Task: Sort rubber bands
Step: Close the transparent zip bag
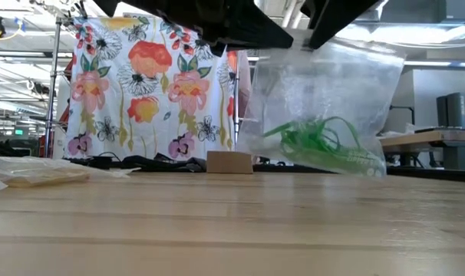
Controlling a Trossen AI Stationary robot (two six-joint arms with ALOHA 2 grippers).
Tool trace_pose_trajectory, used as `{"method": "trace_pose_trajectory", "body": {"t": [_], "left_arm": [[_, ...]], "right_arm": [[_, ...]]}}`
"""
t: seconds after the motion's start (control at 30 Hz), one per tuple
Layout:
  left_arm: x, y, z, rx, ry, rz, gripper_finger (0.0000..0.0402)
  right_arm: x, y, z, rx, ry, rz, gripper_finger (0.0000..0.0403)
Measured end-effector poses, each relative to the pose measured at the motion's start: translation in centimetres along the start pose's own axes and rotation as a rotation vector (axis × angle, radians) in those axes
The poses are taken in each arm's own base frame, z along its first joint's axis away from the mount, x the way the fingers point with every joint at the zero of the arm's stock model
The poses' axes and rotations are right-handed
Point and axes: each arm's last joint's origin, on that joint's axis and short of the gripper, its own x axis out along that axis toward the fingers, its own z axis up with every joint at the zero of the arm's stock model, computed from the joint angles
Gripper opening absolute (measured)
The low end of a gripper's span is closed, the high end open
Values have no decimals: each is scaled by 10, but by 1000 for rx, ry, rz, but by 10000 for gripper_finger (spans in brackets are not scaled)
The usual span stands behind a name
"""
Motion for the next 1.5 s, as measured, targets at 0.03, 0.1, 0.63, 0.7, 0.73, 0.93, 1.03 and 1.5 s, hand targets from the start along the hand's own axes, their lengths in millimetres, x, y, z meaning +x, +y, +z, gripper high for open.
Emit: {"method": "trace_pose_trajectory", "body": {"t": [0.03, 0.1, 0.63, 0.7, 0.73, 0.93, 1.03, 1.5], "left_arm": [[0, 1, 0, -5, 2, -5, 0], [1, 2, -2, -14, 15, -13, 0], [2, 4, -1, -31, 5, -19, 0], [2, 4, 1, -31, -8, -18, 0], [2, 4, 1, -31, -11, -18, 0], [2, 4, 1, -29, -9, -18, 0], [2, 4, 1, -29, -9, -18, 0], [1, 2, 0, 18, -7, -20, 0]], "right_arm": [[0, 0, 0, 0, 1, -1, 128], [0, 0, 0, 0, 1, -1, 127], [0, -2, 3, 0, -30, -2, 127], [1, -3, 4, 2, -29, -4, 127], [1, -4, 4, 2, -30, -4, 126], [1, -4, 4, -5, -30, -5, 91], [1, -4, 4, -9, -30, -5, 62], [1, -4, 0, -20, 9, -13, 32]]}}
